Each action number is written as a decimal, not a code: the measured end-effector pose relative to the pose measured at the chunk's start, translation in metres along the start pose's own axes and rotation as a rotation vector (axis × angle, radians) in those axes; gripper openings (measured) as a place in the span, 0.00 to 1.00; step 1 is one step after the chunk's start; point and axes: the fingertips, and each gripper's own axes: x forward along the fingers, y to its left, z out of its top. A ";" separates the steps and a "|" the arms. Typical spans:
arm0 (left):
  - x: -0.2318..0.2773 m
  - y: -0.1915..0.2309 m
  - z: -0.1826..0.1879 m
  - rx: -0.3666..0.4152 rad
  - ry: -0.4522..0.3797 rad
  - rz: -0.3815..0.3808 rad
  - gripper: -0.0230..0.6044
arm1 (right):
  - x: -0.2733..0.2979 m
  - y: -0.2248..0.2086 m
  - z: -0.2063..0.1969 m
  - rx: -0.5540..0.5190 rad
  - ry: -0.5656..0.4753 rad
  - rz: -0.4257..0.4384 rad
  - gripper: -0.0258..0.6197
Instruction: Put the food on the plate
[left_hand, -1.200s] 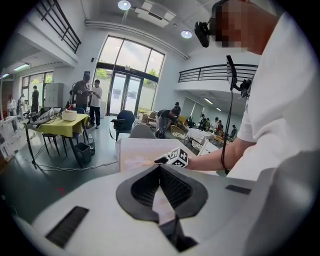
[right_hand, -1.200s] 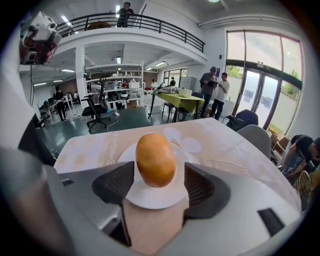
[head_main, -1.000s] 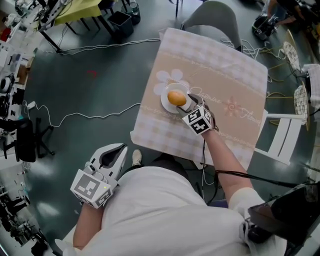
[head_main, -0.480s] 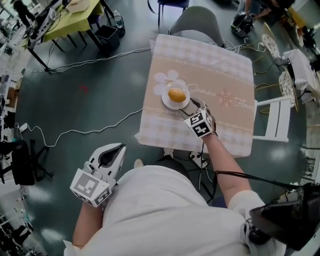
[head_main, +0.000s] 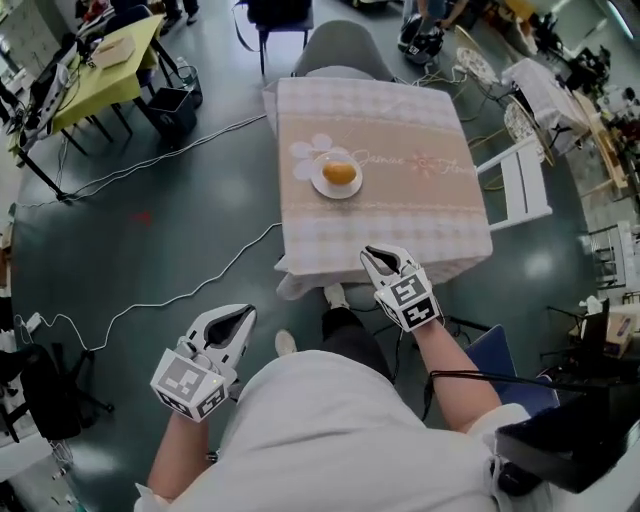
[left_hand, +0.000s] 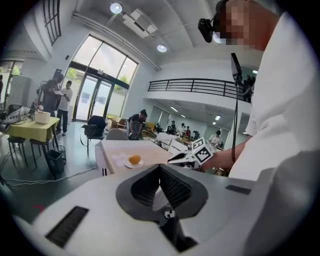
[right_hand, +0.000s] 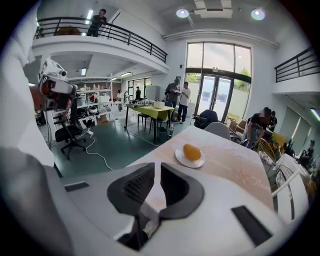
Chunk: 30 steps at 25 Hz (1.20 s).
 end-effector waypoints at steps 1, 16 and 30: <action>-0.003 -0.002 -0.009 0.005 0.016 -0.024 0.05 | -0.013 0.017 -0.001 0.018 -0.009 -0.001 0.10; 0.023 -0.101 -0.020 0.115 0.054 -0.226 0.05 | -0.153 0.116 0.001 0.009 -0.121 0.016 0.06; 0.052 -0.228 -0.042 0.143 0.077 -0.239 0.05 | -0.244 0.117 -0.051 -0.045 -0.186 0.051 0.06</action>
